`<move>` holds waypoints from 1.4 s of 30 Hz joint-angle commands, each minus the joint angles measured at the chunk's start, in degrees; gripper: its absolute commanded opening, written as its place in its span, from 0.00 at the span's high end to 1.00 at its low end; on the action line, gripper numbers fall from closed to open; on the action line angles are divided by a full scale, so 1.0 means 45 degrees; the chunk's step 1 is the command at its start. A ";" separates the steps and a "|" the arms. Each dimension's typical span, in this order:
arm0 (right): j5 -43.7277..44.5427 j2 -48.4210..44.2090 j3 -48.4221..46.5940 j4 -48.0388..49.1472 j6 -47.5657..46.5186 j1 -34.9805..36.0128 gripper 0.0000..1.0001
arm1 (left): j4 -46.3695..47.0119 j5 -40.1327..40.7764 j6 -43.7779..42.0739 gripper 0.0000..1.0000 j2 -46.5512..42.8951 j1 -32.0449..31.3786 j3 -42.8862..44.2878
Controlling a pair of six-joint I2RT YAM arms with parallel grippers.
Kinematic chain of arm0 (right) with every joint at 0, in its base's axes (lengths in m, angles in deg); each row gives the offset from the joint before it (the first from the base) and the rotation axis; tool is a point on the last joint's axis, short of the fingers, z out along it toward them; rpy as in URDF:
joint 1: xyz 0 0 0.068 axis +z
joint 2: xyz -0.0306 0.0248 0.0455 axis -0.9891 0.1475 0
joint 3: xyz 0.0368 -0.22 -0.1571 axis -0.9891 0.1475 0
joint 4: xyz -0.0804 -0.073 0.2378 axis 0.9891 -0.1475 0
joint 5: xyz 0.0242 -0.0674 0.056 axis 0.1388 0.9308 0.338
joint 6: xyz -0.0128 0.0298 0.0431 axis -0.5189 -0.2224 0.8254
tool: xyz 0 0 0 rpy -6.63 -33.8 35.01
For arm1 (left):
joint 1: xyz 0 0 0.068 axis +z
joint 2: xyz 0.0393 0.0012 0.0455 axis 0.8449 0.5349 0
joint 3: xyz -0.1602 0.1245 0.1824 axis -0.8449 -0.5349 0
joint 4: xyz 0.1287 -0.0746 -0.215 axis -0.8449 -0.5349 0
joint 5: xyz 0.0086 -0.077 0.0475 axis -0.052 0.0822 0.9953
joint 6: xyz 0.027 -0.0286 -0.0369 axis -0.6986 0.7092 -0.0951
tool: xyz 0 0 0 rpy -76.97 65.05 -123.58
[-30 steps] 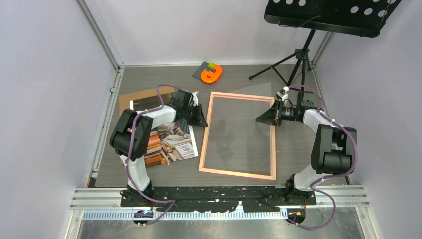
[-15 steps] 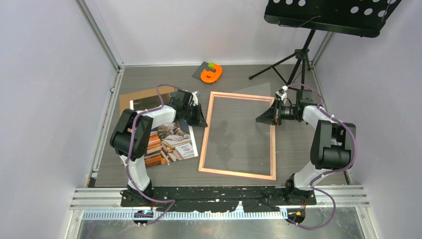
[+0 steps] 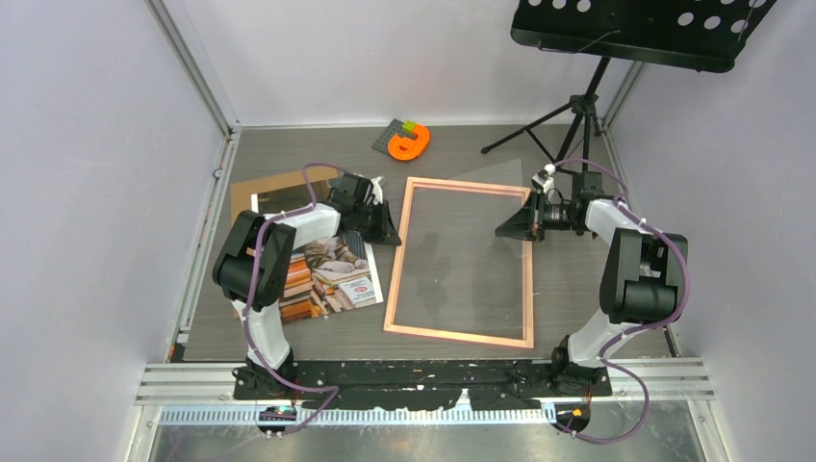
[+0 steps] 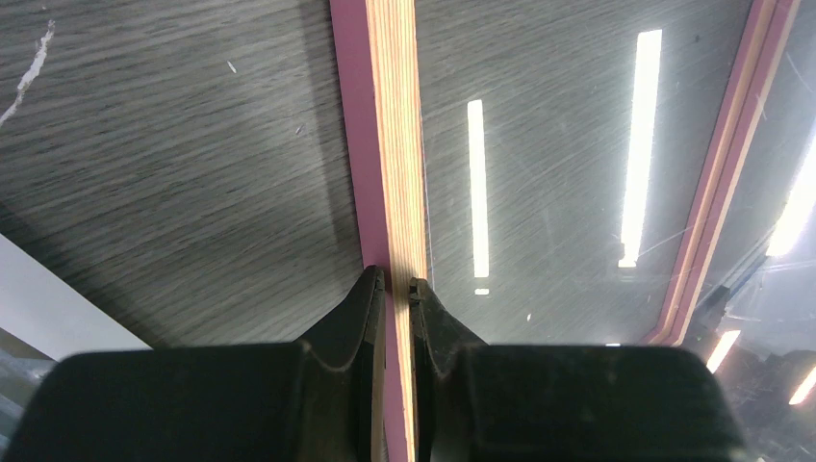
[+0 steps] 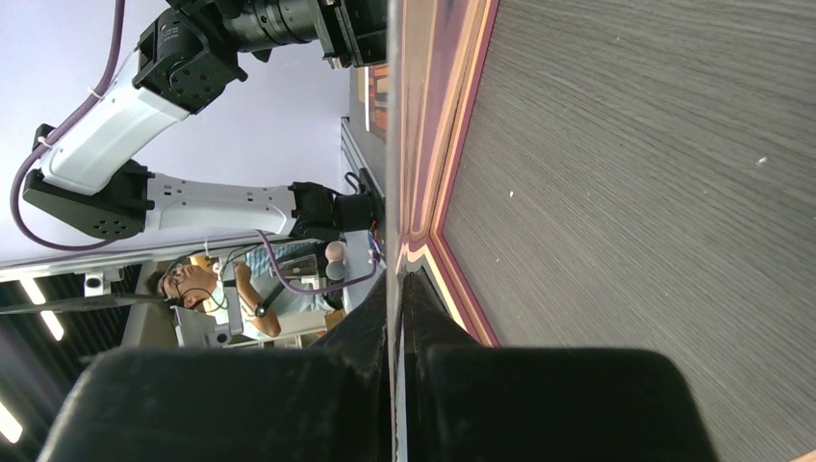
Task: Put the photo into the frame
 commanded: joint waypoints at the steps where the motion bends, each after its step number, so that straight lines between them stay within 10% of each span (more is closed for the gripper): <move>1: -0.0288 -0.0007 -0.0603 -0.0322 -0.0589 -0.0007 0.94 | 0.0236 0.0111 -0.0083 0.90 -0.0007 -0.0031 0.0069; 42: 0.0294 0.0220 -0.0340 0.2137 0.0613 0.0333 0.94 | 0.0159 0.0127 -0.0102 0.99 0.0095 -0.0031 0.0162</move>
